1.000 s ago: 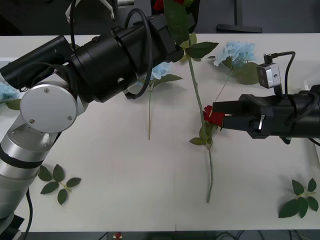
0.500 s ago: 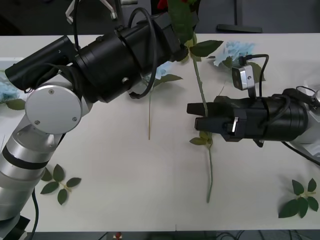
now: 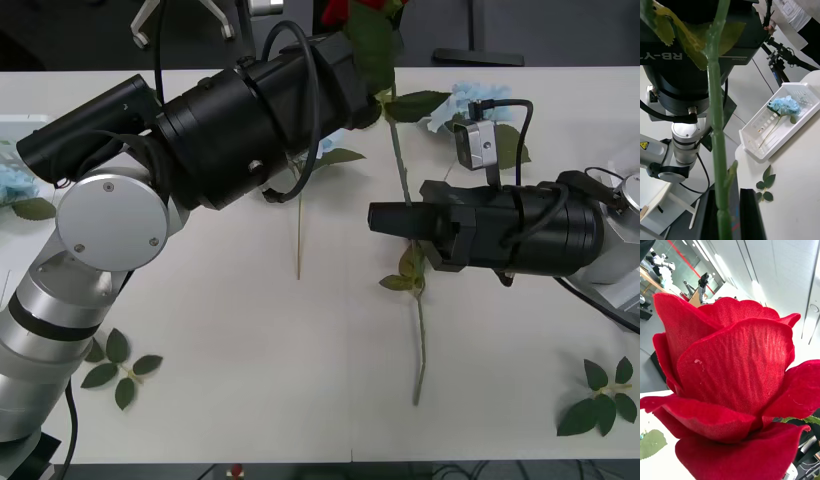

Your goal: Place the red flowers into the right box and the blue flowers into the left box. If a person shows an open palm, hand one flower to the person first, then continue sorting.

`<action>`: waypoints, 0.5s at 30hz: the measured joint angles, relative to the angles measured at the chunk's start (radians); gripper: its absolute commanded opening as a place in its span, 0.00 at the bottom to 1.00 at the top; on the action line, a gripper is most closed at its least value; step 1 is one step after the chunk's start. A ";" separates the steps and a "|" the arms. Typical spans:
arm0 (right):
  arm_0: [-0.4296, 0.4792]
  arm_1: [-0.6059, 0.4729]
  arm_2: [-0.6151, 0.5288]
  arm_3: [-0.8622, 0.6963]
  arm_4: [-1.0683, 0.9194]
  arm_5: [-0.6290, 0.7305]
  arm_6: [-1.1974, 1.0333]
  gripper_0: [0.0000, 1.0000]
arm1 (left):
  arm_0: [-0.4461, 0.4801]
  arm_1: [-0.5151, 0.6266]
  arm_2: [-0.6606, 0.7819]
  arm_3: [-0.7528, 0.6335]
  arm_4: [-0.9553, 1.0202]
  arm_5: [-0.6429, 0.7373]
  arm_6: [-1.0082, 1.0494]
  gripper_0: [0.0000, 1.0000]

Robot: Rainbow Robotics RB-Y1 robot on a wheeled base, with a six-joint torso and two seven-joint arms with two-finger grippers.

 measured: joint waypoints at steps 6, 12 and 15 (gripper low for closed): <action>0.000 0.000 0.000 -0.001 0.013 0.000 0.000 0.00 | 0.000 0.000 0.000 0.001 0.000 0.000 0.000 0.00; 0.000 0.000 0.000 -0.002 0.014 0.000 -0.001 0.00 | 0.000 0.000 0.000 0.002 0.000 0.000 0.000 0.99; 0.000 0.000 0.000 -0.002 0.014 0.000 -0.001 0.00 | 0.000 0.000 0.000 0.002 0.000 0.000 0.000 1.00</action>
